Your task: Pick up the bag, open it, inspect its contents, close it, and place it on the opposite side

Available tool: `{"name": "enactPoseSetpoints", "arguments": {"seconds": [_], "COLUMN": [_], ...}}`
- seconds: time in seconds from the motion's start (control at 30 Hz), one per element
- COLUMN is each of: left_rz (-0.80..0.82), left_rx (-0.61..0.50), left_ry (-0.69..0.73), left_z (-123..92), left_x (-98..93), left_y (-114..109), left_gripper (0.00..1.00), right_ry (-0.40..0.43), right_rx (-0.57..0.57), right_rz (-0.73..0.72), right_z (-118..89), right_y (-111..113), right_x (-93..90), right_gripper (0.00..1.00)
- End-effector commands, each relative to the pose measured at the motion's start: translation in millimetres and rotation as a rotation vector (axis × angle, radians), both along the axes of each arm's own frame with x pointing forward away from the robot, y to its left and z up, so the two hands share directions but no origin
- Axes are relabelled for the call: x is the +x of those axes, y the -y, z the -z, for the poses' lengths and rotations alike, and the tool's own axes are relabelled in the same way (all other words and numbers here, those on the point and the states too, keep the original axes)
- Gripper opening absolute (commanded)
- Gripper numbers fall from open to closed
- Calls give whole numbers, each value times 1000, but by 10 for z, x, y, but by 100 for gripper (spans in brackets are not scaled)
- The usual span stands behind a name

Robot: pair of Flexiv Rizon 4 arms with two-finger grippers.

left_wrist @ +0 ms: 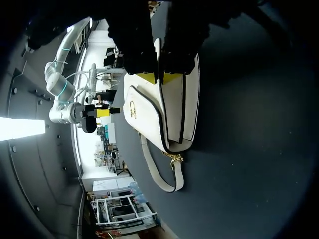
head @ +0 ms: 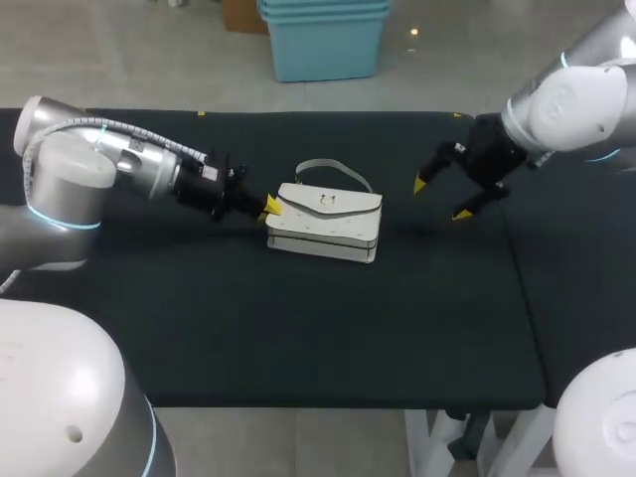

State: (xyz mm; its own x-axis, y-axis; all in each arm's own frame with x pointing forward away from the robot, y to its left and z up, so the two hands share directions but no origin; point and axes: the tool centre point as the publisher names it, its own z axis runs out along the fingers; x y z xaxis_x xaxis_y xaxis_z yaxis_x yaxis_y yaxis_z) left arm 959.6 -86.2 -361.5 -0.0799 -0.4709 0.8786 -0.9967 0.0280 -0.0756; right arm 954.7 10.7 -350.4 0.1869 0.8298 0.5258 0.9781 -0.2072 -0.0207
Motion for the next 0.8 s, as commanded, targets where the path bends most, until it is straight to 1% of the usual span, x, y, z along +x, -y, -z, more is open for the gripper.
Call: {"name": "enactPoseSetpoints", "arguments": {"seconds": [0.03,0.17,0.33,0.47,0.63,0.73,0.8], "left_rz": [12,2,3,12,8,11,-7], "left_rx": [17,37,89,133,187,202,211], "left_ry": [-3,12,29,41,62,72,73], "left_z": [13,-15,-35,-27,-19,-27,-29], "left_x": [95,160,275,377,512,581,639], "left_y": [-3,-73,-189,-307,-495,-630,-731], "left_gripper": [0,0,0,0,0,0,0], "right_ry": [-22,-28,-22,-15,-3,13,26], "right_rx": [-136,-212,-330,-388,-470,-500,-500], "right_rz": [-53,-81,-89,-94,-119,-117,-125], "right_z": [-75,-88,-141,-170,-192,-222,-243], "right_y": [67,209,373,528,679,779,842], "right_x": [62,92,113,141,166,184,202], "right_gripper": [100,100,100,100,100,100,100]}}
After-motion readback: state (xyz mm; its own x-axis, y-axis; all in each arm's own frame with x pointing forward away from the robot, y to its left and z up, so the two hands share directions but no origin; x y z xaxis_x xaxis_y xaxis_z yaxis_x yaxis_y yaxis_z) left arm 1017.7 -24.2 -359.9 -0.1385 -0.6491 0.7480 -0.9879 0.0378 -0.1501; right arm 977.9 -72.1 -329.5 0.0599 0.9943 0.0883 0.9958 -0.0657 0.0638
